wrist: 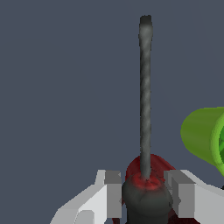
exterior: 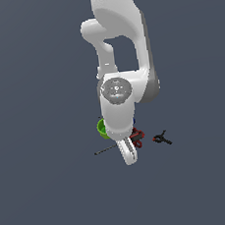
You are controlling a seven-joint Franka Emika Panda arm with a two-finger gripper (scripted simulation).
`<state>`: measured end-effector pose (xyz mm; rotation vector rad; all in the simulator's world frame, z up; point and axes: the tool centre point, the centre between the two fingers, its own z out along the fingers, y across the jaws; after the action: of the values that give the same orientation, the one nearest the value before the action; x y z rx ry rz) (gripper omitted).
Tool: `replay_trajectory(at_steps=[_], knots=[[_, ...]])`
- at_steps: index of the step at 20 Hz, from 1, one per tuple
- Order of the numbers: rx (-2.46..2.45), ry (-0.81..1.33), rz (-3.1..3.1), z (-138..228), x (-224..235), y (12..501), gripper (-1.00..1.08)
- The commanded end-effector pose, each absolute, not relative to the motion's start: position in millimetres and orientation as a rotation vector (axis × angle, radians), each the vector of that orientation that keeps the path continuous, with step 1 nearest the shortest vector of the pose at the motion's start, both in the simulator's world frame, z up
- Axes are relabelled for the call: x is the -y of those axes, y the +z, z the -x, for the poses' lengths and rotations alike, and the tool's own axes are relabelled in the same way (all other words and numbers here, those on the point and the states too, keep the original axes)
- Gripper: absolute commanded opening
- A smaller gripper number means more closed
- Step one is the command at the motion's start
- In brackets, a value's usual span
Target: Pick up a designated object from a clutter of objects.
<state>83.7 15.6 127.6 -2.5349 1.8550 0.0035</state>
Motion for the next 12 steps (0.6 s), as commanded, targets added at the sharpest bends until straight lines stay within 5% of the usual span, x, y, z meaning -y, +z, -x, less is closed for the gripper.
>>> replay_trajectory(at_steps=[1, 12], knots=[[-1.854, 0.003, 2.534, -71.0, -23.9, 146.7, -1.0], [-1.855, 0.001, 2.535, -14.9, -60.9, 232.0, -1.0]])
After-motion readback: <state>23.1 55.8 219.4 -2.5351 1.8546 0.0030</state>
